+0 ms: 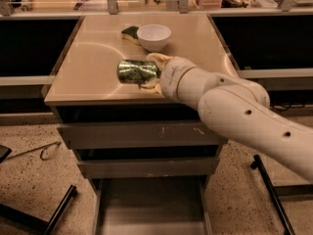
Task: Pick green can from bottom drawer and place on counter
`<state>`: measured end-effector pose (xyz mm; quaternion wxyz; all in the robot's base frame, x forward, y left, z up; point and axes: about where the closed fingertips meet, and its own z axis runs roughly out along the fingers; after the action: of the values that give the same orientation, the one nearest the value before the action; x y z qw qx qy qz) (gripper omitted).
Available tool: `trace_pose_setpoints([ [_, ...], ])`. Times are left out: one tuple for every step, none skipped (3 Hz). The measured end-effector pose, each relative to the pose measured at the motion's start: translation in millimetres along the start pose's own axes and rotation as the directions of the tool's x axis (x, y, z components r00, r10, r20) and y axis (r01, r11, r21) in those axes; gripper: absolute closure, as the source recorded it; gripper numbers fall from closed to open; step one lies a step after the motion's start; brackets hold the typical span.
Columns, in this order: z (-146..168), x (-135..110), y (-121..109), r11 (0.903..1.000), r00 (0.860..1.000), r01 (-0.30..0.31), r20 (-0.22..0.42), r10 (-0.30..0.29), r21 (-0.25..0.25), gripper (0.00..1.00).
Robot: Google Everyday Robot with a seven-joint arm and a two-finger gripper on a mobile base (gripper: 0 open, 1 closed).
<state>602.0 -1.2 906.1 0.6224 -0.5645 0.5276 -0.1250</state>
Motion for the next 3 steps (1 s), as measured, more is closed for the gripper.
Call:
trace_pose_setpoints([
  [29, 7, -16, 0.9990, 1.000, -0.025, 0.009, 0.025, -0.037, 1.00],
  [48, 22, -17, 0.9867, 0.995, -0.102, -0.005, 0.102, -0.126, 1.00],
  [55, 44, 8, 0.9510, 0.979, -0.202, -0.033, 0.199, -0.234, 1.00],
])
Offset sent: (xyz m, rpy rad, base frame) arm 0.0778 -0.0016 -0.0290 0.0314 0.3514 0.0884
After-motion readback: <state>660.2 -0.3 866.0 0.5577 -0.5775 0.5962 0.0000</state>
